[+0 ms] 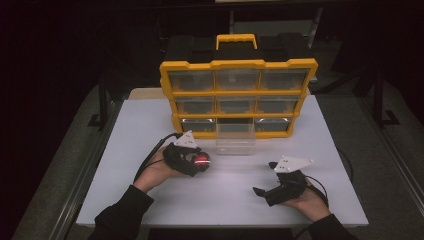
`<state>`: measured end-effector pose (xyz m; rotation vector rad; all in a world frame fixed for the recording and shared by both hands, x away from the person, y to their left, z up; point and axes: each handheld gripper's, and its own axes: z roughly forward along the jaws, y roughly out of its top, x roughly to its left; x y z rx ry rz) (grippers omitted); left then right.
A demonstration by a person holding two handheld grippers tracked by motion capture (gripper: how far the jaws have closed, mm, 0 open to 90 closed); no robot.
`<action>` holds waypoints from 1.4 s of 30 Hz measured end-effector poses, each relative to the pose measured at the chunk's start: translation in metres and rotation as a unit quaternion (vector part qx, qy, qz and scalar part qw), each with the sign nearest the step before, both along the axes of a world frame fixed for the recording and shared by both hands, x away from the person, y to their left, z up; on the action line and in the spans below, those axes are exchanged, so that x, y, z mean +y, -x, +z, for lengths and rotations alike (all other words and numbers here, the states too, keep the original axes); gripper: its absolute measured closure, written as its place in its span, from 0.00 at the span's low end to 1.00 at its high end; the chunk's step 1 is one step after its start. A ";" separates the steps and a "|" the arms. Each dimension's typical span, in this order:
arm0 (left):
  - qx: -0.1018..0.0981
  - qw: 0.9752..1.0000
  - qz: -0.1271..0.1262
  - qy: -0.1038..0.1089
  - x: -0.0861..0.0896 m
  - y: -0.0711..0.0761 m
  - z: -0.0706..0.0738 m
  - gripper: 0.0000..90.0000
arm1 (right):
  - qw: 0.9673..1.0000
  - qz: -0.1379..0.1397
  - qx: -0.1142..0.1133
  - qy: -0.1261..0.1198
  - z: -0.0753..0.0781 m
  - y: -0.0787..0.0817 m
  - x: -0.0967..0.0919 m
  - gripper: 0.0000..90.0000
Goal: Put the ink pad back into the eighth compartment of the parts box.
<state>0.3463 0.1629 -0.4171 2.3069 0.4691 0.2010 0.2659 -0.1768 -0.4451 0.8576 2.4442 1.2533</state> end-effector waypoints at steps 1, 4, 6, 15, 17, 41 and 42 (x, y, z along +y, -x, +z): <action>-0.001 1.000 -0.001 0.000 0.000 0.000 0.001 0.33 | 1.000 0.000 0.000 0.000 0.000 0.000 0.000 0.00; -0.003 1.000 0.001 0.005 0.000 -0.001 0.005 0.33 | 1.000 0.000 0.000 -0.001 0.000 0.000 0.000 0.00; -0.004 1.000 0.000 0.005 0.001 -0.002 0.007 0.33 | 1.000 0.000 0.001 -0.001 0.000 0.000 0.000 0.00; -0.012 1.000 -0.004 0.006 0.000 -0.004 0.019 0.33 | 1.000 -0.001 0.000 -0.002 0.000 0.000 0.000 0.00; -0.013 1.000 -0.006 0.005 0.000 -0.005 0.022 0.33 | 1.000 -0.002 0.000 -0.003 0.000 0.000 -0.001 0.00; -0.021 0.999 -0.020 0.014 -0.008 -0.014 0.050 0.33 | 1.000 -0.002 0.000 -0.004 0.001 0.000 -0.001 0.00; -0.020 0.999 -0.020 0.016 -0.008 -0.014 0.050 0.33 | 1.000 -0.002 0.000 -0.005 0.001 0.000 -0.001 0.00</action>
